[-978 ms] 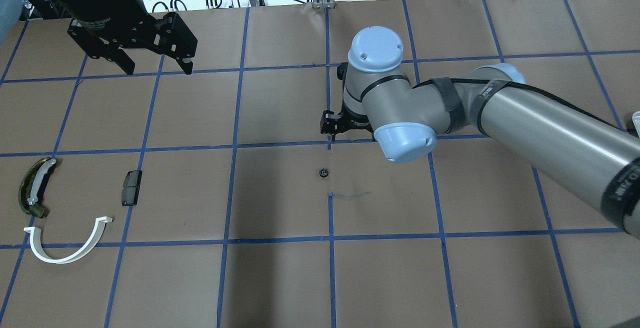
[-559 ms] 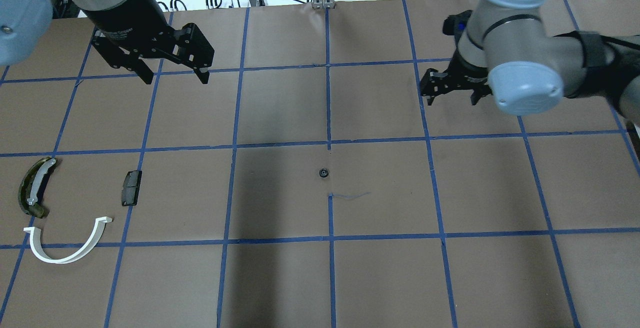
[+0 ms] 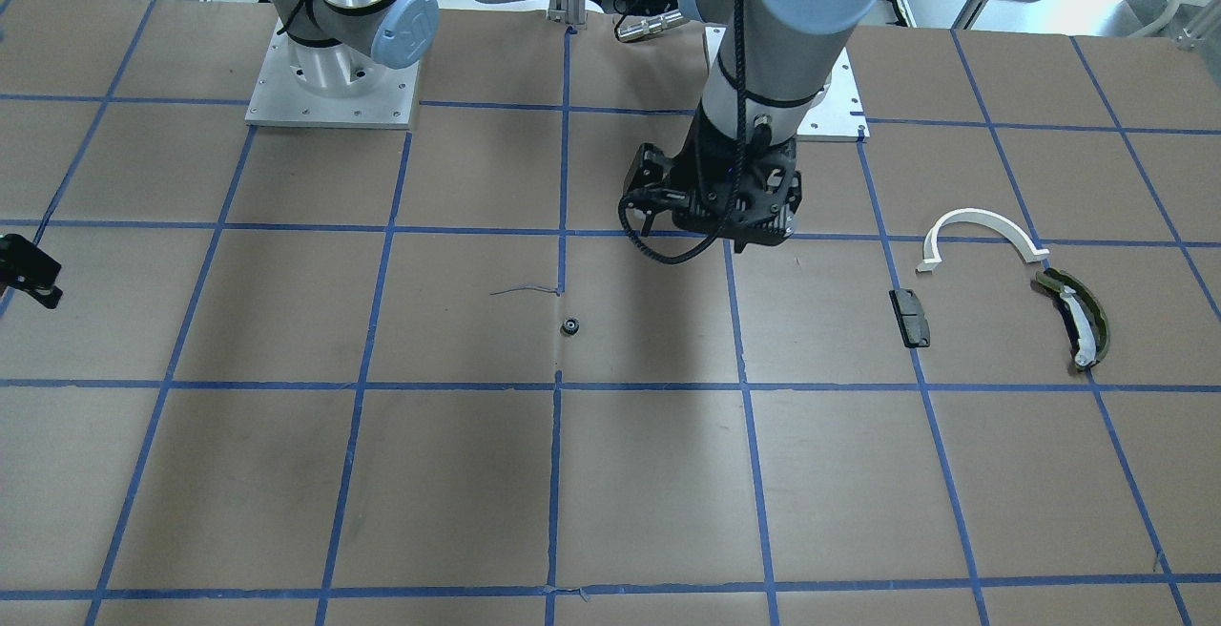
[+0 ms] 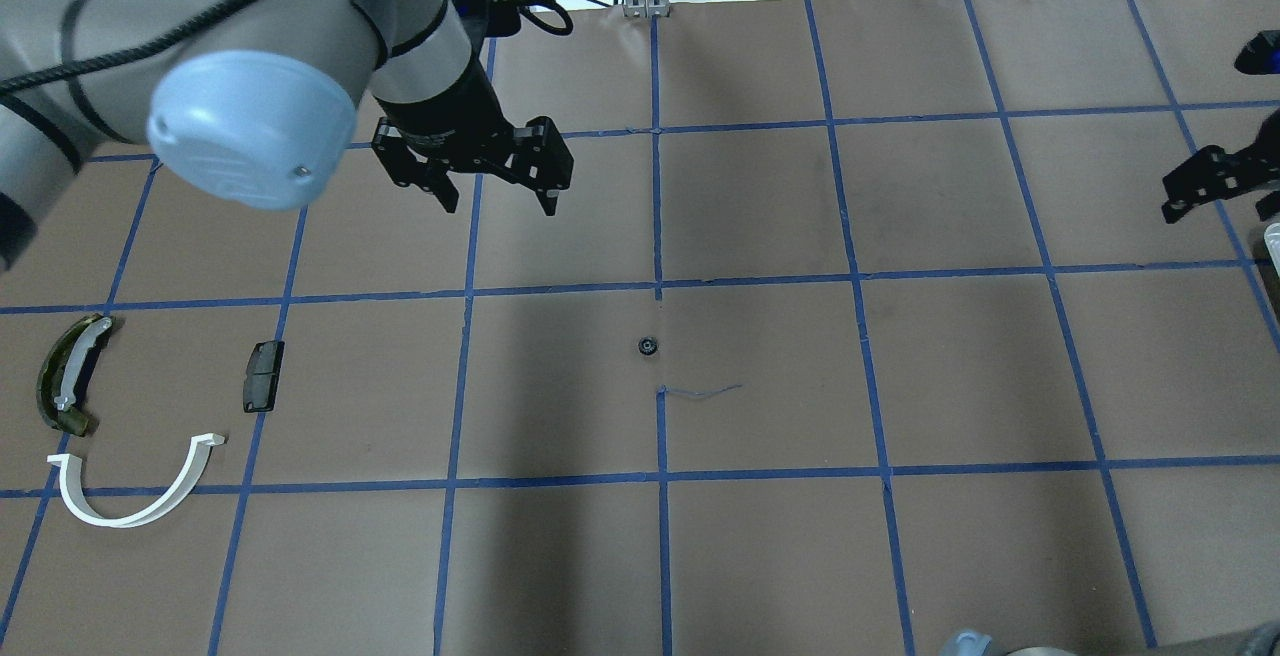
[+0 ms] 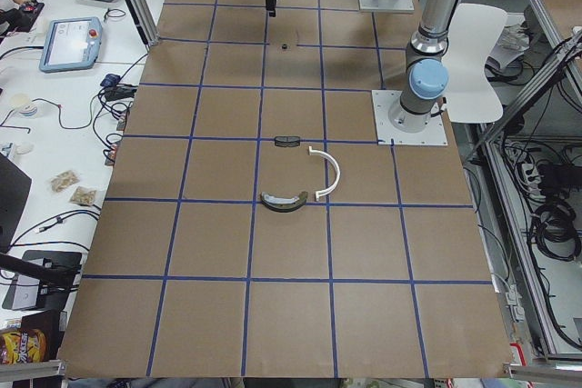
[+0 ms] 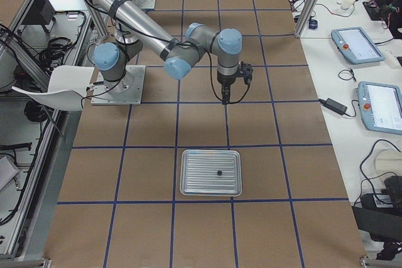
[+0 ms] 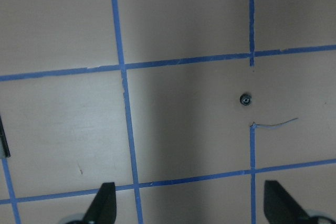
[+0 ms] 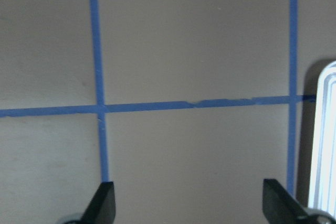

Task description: Place bearing gear from tray to pile

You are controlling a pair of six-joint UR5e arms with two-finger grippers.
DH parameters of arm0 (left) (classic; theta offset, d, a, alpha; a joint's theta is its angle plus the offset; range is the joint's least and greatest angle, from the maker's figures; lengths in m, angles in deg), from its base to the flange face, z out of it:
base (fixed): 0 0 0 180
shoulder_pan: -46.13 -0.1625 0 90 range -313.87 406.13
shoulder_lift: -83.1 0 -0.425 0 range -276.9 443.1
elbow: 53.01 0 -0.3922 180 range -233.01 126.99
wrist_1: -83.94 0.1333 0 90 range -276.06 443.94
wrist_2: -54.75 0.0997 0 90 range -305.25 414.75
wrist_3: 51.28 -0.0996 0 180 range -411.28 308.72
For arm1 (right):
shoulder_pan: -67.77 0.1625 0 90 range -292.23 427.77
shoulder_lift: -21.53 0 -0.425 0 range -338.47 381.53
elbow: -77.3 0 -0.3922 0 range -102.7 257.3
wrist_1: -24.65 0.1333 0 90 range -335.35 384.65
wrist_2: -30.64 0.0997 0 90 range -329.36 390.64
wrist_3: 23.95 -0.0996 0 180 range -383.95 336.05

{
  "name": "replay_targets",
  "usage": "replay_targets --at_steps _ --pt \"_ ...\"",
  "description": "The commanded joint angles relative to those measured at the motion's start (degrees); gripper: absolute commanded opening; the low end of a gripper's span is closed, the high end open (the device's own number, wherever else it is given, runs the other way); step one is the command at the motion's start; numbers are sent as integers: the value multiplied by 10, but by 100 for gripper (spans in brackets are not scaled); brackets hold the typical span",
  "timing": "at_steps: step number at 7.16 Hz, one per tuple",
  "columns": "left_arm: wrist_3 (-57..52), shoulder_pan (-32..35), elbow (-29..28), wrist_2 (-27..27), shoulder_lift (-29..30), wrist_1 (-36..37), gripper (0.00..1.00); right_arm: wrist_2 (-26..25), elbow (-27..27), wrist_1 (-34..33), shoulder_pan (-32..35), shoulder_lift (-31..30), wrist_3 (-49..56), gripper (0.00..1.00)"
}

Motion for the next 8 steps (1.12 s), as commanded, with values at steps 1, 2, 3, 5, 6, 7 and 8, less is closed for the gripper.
replay_targets --at_steps 1,2,3,5,6,7,8 --pt "75 52 72 7 37 136 100 -3 -37 -52 -77 75 54 97" --pt "96 63 72 17 61 140 100 -21 -89 -53 -99 130 87 95" --pt "97 78 77 41 80 139 100 -23 -139 -53 -111 182 116 95" --pt "157 117 62 70 110 143 100 -35 -171 -55 -113 235 113 93" --pt "187 123 64 71 138 151 100 -45 -173 -56 -114 237 113 92" --pt "221 132 67 68 155 202 100 -61 -173 -56 -122 246 113 89" --pt "257 140 75 64 170 206 100 -62 -178 -78 -132 266 119 86"
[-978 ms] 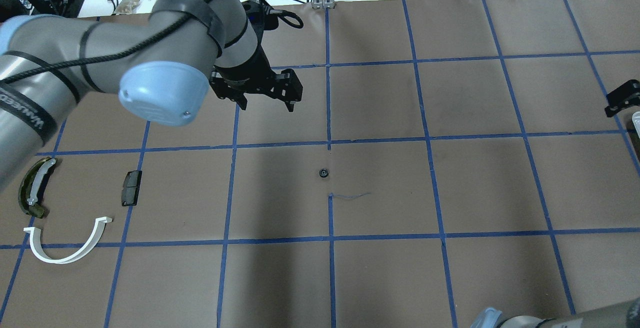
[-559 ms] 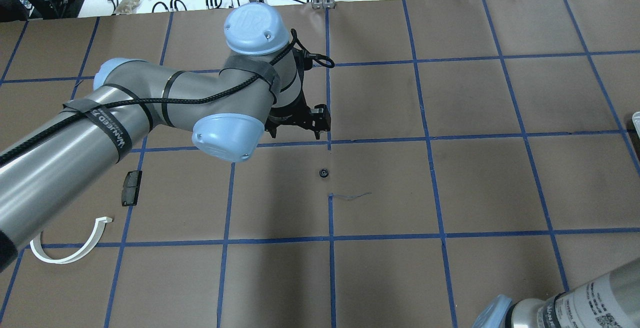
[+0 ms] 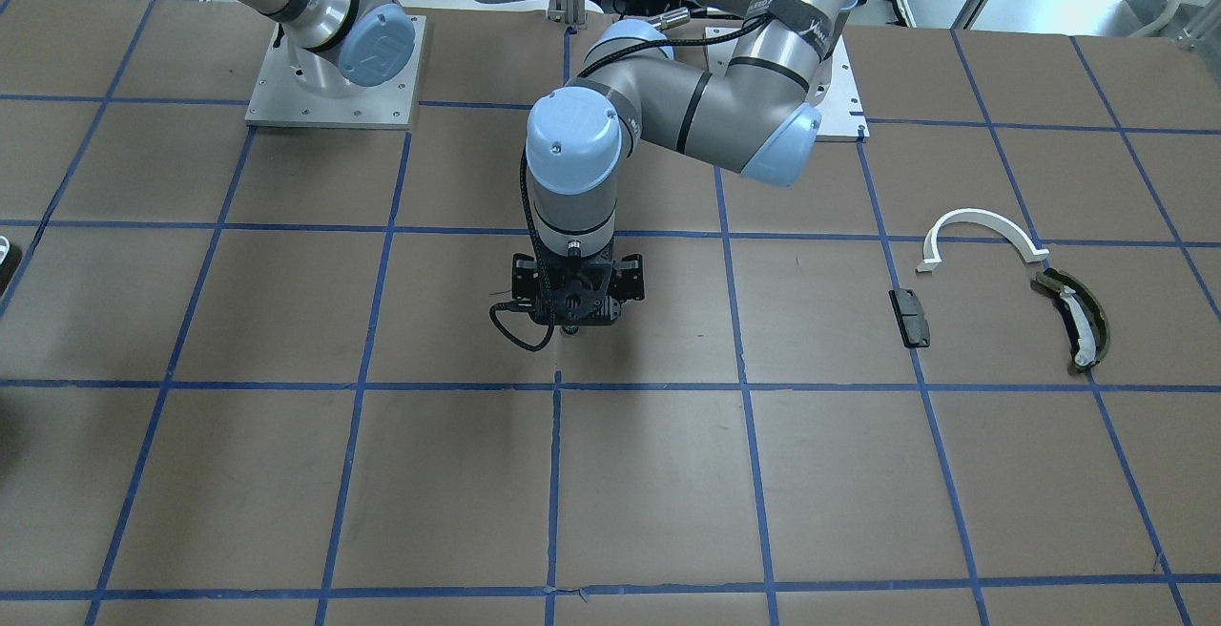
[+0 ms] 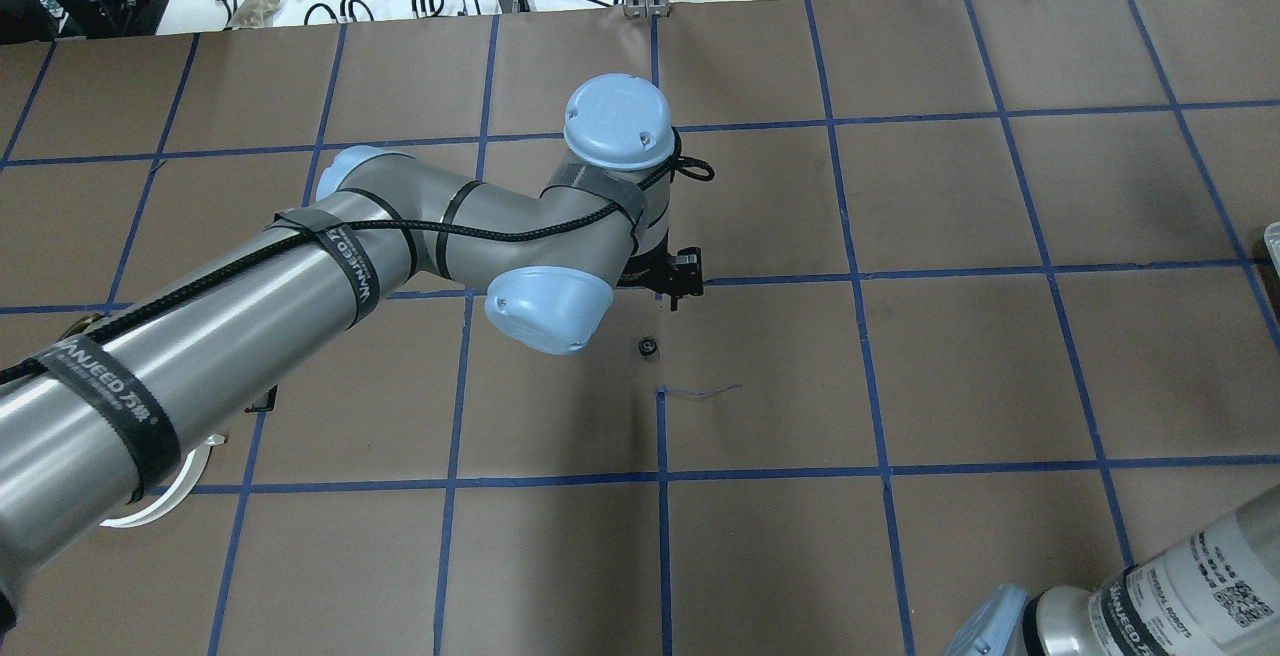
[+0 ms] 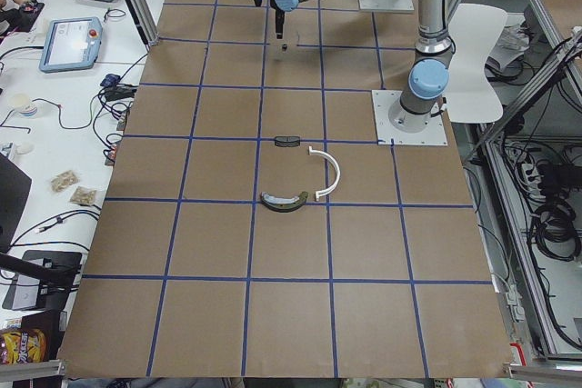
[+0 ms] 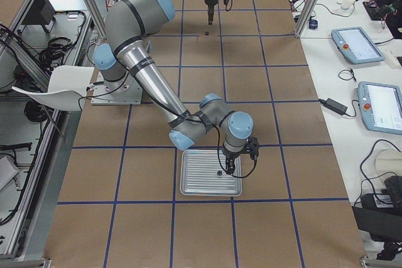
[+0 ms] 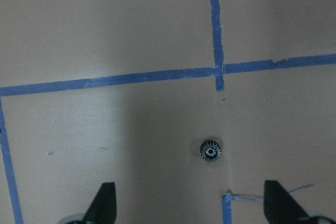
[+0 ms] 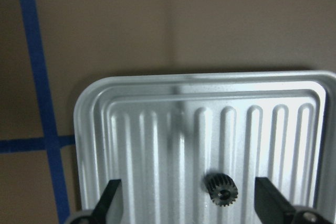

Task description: Place bearing gear from tray to pile

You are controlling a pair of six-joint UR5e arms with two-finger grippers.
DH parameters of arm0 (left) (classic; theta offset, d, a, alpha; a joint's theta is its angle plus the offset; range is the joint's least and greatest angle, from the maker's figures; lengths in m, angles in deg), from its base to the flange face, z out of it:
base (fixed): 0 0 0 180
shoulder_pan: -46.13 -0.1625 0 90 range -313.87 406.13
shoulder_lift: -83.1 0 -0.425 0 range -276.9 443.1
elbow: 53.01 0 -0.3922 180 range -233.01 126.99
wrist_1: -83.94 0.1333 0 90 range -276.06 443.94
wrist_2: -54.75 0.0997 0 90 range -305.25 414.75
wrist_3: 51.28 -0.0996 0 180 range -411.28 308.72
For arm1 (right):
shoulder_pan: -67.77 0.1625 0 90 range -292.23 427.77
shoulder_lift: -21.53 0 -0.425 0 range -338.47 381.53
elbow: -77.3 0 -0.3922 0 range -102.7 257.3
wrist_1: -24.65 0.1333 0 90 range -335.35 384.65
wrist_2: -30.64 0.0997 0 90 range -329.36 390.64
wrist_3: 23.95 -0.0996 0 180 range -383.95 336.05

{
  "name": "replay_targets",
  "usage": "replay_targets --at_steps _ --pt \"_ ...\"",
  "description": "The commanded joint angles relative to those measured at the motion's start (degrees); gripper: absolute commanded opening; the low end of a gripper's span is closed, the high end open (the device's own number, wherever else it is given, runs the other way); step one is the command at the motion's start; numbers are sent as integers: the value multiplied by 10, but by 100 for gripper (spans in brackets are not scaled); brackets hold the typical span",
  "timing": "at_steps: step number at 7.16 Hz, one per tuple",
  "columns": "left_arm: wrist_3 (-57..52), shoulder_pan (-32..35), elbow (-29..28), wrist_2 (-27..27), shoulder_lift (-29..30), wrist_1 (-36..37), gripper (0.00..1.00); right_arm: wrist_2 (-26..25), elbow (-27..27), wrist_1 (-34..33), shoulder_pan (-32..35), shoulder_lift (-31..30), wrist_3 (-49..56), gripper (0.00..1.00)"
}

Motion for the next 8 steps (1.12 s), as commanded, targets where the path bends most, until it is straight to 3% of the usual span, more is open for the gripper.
replay_targets --at_steps 1,3,4,7,8 --pt "70 18 14 -3 31 25 100 -9 -4 -22 -16 27 13 86" --pt "38 18 18 -3 39 34 98 -10 1 -22 -16 28 10 81" --pt "42 17 21 -3 43 71 91 -19 2 -20 -17 28 10 76" --pt "28 -9 65 -4 38 112 78 -38 2 -14 -17 27 13 44" --pt "30 -12 69 -4 43 112 76 -38 2 -13 -17 27 13 16"
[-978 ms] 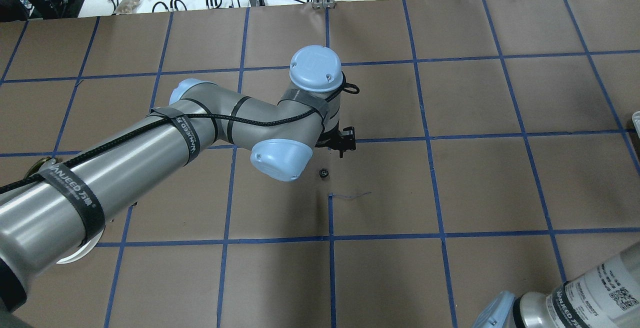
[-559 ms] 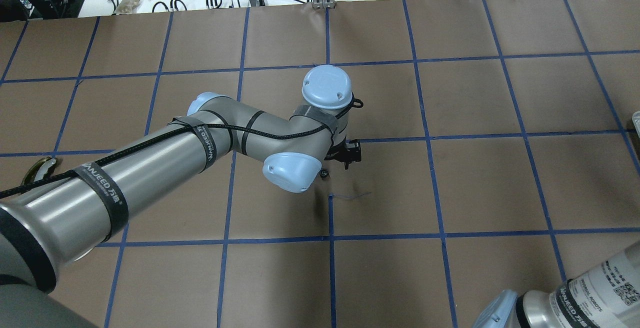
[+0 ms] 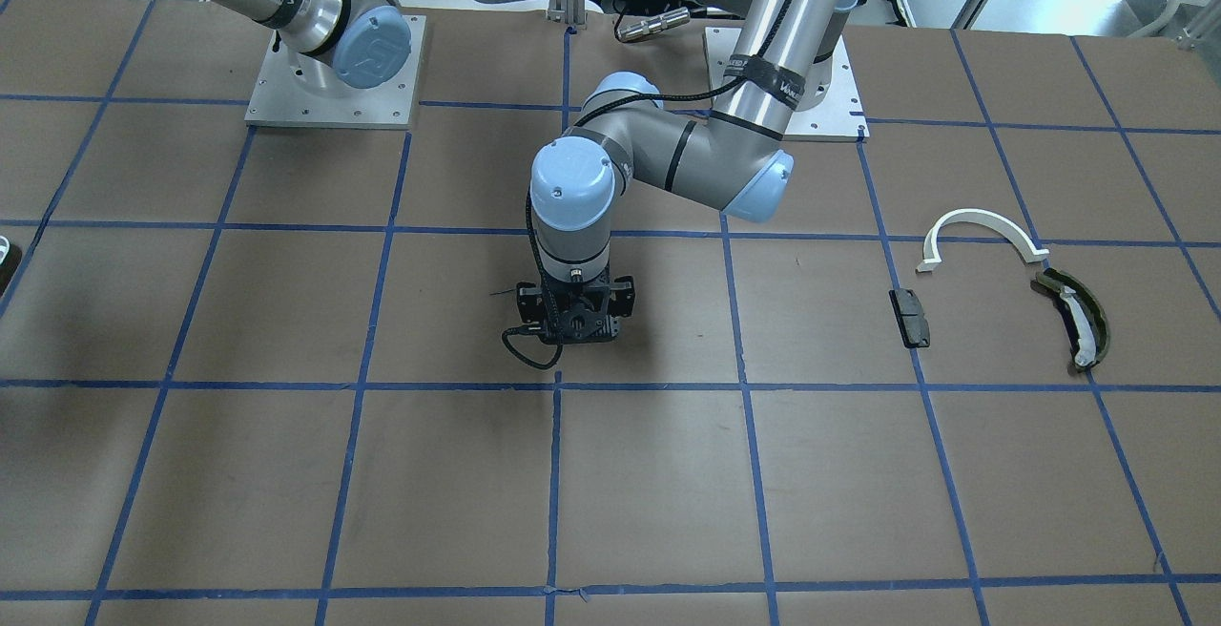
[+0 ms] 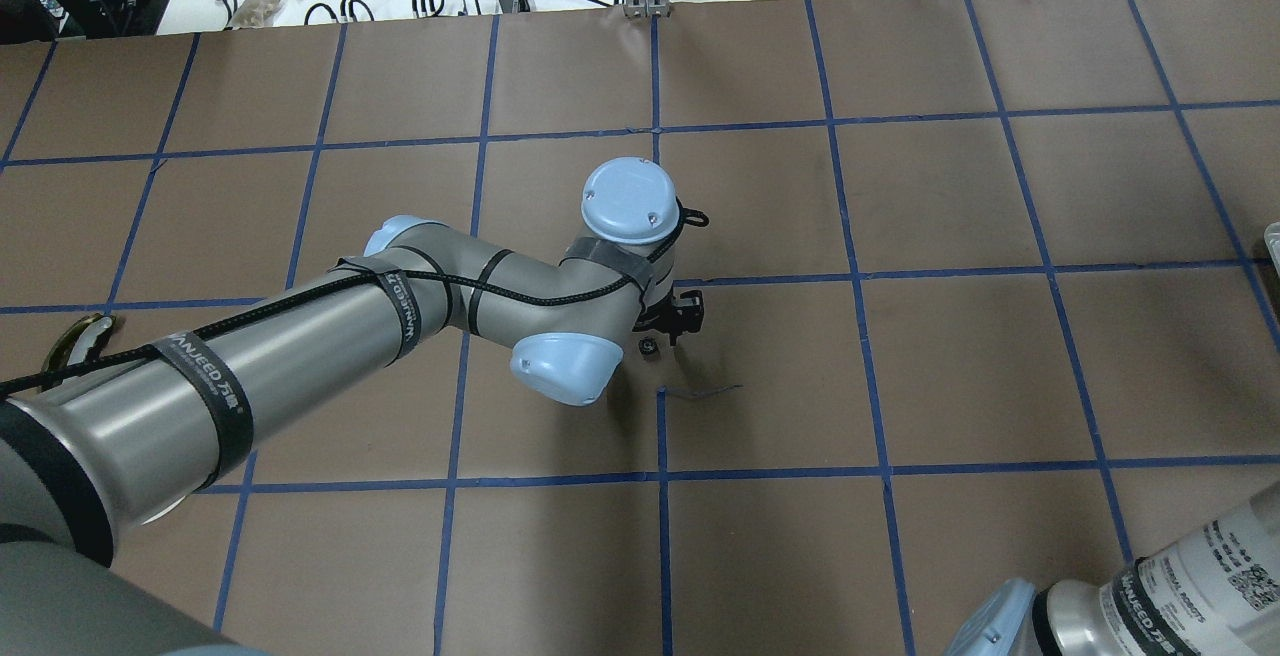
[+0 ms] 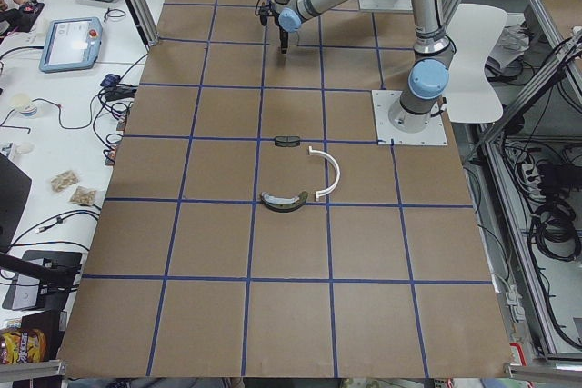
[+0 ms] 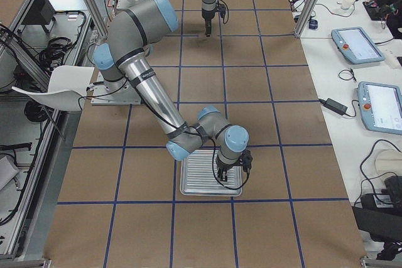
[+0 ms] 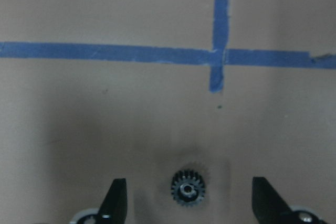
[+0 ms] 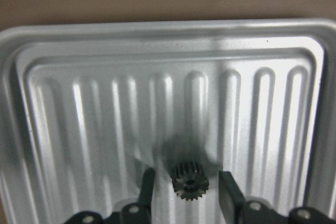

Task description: Place bearing gear from tray to pile

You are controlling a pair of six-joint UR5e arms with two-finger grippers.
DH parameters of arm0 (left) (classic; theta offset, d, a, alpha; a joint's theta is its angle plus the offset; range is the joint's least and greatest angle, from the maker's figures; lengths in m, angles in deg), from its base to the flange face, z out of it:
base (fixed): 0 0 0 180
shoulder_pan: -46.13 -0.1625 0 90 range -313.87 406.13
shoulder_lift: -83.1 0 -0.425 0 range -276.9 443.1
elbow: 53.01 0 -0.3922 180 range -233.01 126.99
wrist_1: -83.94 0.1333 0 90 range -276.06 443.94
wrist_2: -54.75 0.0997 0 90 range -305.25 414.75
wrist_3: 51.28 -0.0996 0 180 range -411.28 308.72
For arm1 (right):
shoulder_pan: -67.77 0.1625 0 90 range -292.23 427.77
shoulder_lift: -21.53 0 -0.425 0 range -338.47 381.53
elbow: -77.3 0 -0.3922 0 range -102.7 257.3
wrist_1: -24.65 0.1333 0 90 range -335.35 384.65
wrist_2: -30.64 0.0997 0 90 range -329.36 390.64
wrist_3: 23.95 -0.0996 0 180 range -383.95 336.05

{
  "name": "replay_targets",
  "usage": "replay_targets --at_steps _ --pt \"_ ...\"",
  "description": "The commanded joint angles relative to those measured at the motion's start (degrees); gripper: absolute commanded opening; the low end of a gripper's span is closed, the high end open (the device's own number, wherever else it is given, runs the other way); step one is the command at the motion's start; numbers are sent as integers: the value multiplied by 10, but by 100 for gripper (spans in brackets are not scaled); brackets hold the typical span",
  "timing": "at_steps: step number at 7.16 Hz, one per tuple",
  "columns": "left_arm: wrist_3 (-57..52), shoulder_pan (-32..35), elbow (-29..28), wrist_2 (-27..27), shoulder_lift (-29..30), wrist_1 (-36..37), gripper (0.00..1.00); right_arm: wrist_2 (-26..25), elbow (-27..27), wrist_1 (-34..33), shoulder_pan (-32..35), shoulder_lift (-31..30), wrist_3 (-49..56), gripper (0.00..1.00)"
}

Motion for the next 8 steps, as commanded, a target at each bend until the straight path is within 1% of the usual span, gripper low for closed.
replay_targets --at_steps 1,3,4,5,6,7,8 --pt "-3 -8 9 -1 5 7 74 -1 -1 1 0 -2 1 0" --pt "0 -7 5 -12 7 1 57 -21 -9 5 0 -11 4 0" --pt "-2 -6 3 -24 3 1 46 -17 -8 19 3 -26 4 0" --pt "-3 -6 3 -25 -1 1 31 -13 -8 59 14 -55 1 0" --pt "-6 -6 2 -23 -10 1 18 30 -7 100 39 -81 -8 0" --pt "-21 -8 2 -23 -16 1 0 51 -6 141 77 -101 -47 0" --pt "-21 -10 6 -19 -22 1 0 69 -3 171 130 -116 -61 0"
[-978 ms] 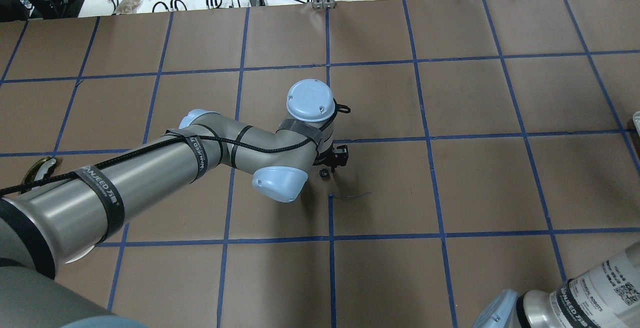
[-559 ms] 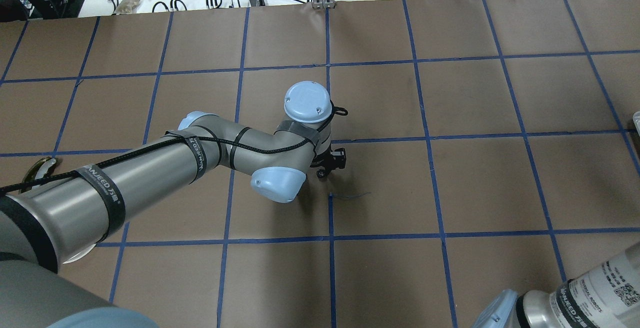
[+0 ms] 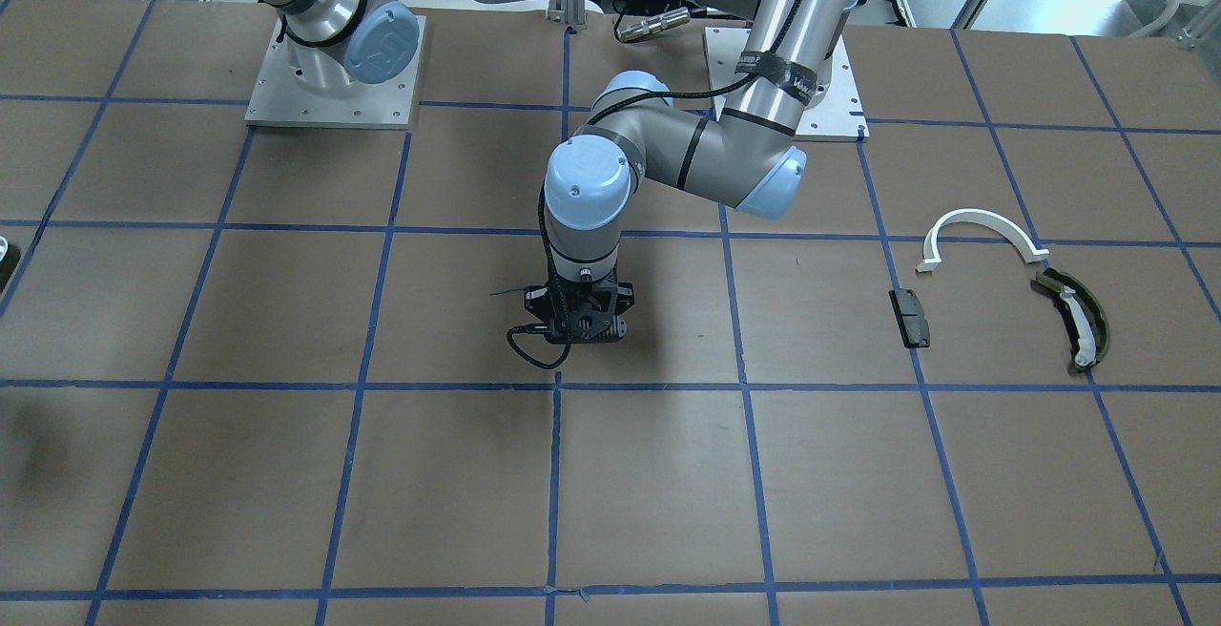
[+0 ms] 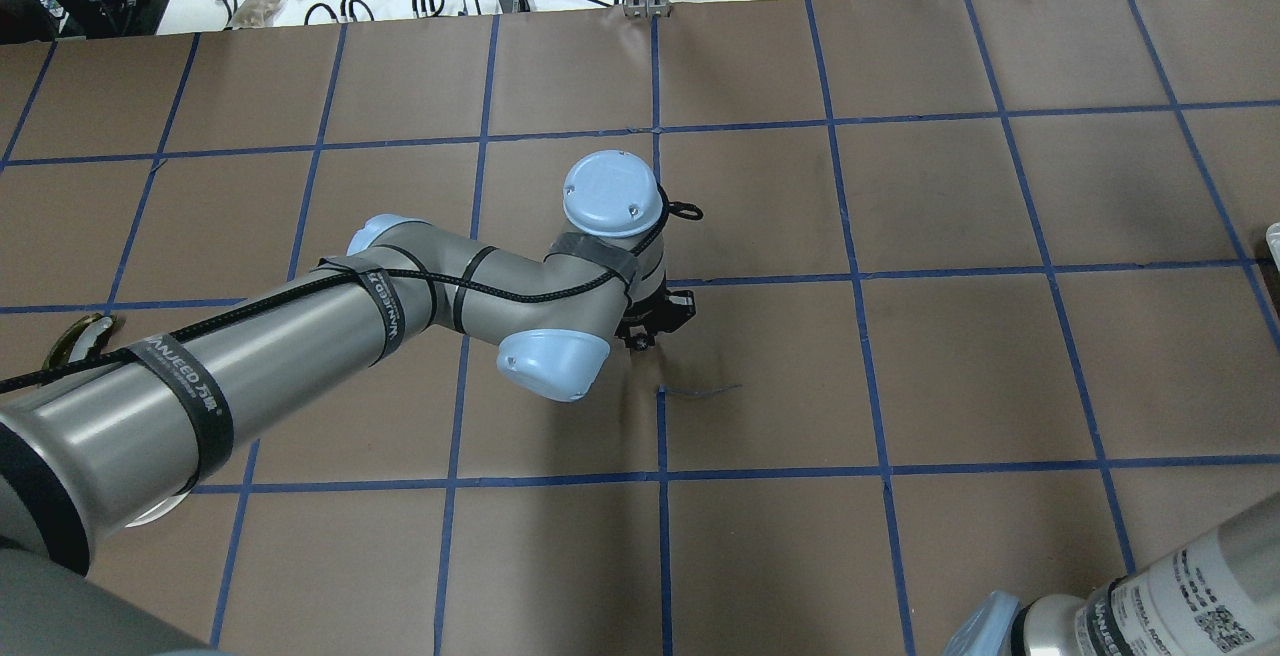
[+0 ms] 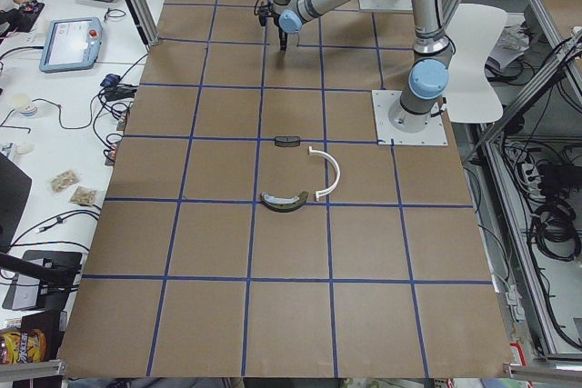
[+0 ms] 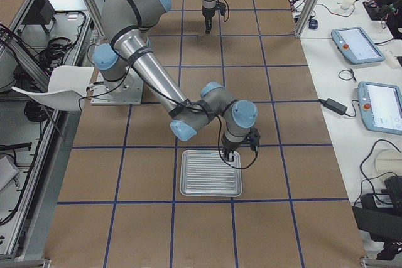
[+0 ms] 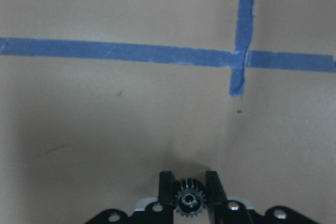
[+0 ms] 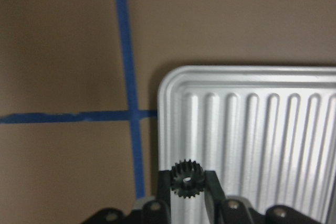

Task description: Place bearing gear from tray to pile

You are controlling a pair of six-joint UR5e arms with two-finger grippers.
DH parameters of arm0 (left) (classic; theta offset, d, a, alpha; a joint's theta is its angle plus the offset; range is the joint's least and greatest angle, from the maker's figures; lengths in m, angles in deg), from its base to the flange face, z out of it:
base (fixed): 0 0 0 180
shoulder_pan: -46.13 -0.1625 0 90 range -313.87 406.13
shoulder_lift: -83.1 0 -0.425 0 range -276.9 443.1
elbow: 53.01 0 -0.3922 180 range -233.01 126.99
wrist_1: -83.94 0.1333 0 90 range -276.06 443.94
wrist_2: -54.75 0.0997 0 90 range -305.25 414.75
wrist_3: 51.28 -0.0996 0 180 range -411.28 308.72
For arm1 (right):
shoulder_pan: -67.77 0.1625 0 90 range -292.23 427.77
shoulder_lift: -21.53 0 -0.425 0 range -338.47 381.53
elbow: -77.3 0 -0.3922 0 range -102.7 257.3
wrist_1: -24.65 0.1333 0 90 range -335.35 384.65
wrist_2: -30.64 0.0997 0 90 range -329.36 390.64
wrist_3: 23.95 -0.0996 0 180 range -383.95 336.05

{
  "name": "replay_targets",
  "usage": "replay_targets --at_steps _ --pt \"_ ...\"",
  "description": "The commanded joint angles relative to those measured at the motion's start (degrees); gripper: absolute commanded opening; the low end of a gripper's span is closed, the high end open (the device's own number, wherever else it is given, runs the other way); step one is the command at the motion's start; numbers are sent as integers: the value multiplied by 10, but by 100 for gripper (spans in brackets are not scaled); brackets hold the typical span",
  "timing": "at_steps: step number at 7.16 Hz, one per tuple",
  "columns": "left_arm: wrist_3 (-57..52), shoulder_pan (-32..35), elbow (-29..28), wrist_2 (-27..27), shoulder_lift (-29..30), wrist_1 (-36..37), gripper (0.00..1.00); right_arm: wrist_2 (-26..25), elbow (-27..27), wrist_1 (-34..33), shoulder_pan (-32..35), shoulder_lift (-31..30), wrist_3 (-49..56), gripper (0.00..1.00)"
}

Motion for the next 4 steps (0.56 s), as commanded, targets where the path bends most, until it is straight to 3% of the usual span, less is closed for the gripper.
replay_targets --at_steps 1,2,3,4 --pt "-5 -6 4 6 -12 -1 0 51 5 71 104 -41 -65 0" --pt "-19 -35 2 7 -35 -15 0 91 6 107 160 -51 -124 0" --pt "-98 -113 7 7 -57 -69 0 114 7 123 214 -60 -176 0" --pt "-158 -183 6 7 -70 -79 0 118 9 123 279 -70 -269 0"
